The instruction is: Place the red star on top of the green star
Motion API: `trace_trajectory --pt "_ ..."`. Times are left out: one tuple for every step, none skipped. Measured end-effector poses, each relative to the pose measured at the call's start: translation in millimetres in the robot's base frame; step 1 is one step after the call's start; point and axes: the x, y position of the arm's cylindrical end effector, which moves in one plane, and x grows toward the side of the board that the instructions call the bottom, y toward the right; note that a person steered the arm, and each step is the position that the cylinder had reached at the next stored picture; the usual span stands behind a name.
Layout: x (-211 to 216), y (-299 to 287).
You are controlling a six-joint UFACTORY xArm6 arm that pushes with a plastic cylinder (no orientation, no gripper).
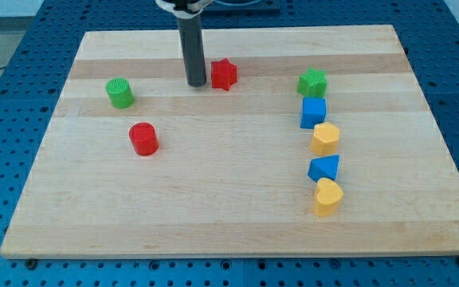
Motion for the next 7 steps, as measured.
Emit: trace_trajectory --pt "-15.8 37.8" --pt "-36.8 78.4" --pt "-44.0 110.6" --pt "-43.9 142.3" --pt "-43.9 150.5" --pt "-15.7 65.7" --pt "49.0 -16.4"
